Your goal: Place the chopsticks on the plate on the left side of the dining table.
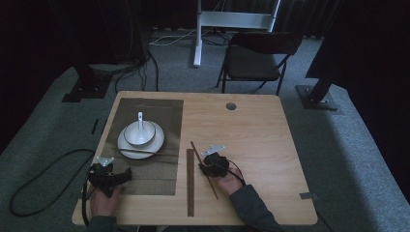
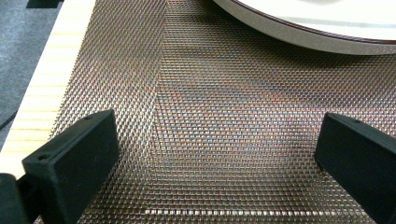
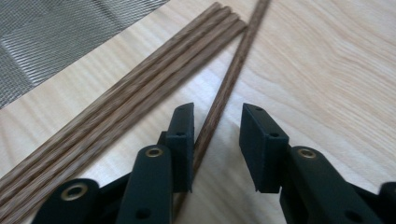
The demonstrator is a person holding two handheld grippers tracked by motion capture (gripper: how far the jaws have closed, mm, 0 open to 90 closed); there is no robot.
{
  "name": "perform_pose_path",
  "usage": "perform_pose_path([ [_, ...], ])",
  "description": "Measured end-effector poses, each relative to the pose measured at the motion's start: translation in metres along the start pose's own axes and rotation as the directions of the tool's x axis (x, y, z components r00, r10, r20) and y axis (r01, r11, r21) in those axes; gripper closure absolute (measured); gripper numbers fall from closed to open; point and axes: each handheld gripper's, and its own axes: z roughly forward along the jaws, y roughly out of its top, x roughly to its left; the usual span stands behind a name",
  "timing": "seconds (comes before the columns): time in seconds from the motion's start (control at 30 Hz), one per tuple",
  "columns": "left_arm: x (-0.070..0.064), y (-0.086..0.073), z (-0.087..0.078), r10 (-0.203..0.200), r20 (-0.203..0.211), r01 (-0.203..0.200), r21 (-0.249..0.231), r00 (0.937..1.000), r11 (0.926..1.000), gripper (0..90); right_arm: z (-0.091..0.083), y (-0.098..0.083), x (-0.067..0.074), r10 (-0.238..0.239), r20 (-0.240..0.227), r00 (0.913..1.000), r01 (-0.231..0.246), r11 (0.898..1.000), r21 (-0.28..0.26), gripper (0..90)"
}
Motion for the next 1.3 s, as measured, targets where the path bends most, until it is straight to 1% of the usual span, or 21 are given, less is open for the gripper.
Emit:
perform_pose_path([
  [0.13, 0.0, 0.0, 0.0, 0.0, 0.0, 0.0, 0.0, 1.0, 1.0, 0.2, 0.001, 0.002, -0.004, 0.013, 0.026, 0.9996, -0.013, 1.0, 0.001, 71.9],
  [0.17, 0.0, 0.0, 0.0, 0.0, 0.0, 0.0, 0.0, 1.0, 1.0, 0.2, 0.001, 0.002, -0.007, 0.026, 0.051, 0.9984, -0.026, 1.0, 0.001, 75.4],
  [0.2, 0.0, 0.0, 0.0, 0.001, 0.0, -0.001, 0.001, 1.0, 1.0, 0.2, 0.001, 0.002, -0.008, 0.03, 0.056, 0.998, -0.03, 1.0, 0.002, 76.4],
  [0.3, 0.0, 0.0, 0.0, 0.0, 0.0, 0.0, 0.0, 1.0, 1.0, 0.2, 0.001, 0.002, -0.008, 0.024, 0.068, 0.9974, -0.024, 1.0, 0.002, 78.2],
  [0.37, 0.0, 0.0, 0.0, 0.0, 0.0, 0.0, 0.0, 1.0, 1.0, 0.2, 0.001, 0.002, -0.008, 0.017, 0.079, 0.9967, -0.018, 1.0, 0.004, 81.1],
  [0.47, 0.0, 0.0, 0.0, 0.0, 0.0, 0.0, 0.0, 1.0, 1.0, 0.2, 0.001, 0.002, -0.008, 0.019, 0.085, 0.9962, -0.019, 1.0, 0.003, 83.6],
  [0.73, 0.0, 0.0, 0.0, 0.0, 0.0, 0.0, 0.0, 1.0, 1.0, 0.2, 0.002, 0.002, -0.012, 0.029, 0.096, 0.9949, -0.029, 1.0, 0.0, 84.0],
  [0.97, 0.0, 0.0, 0.0, 0.0, 0.0, 0.0, 0.001, 1.0, 1.0, 0.2, 0.0, 0.002, -0.013, 0.0, 0.118, 0.993, 0.0, 1.0, 0.001, 84.2],
  [1.1, 0.0, 0.0, 0.0, 0.0, 0.0, 0.0, 0.0, 1.0, 1.0, 0.2, -0.002, 0.001, -0.013, 0.005, 0.107, 0.9942, -0.004, 1.0, -0.008, 84.2],
  [1.3, 0.0, 0.0, 0.0, 0.0, 0.0, 0.0, 0.0, 1.0, 1.0, 0.2, -0.006, 0.001, -0.008, -0.014, 0.102, 0.9946, 0.017, 1.0, -0.023, 84.2],
])
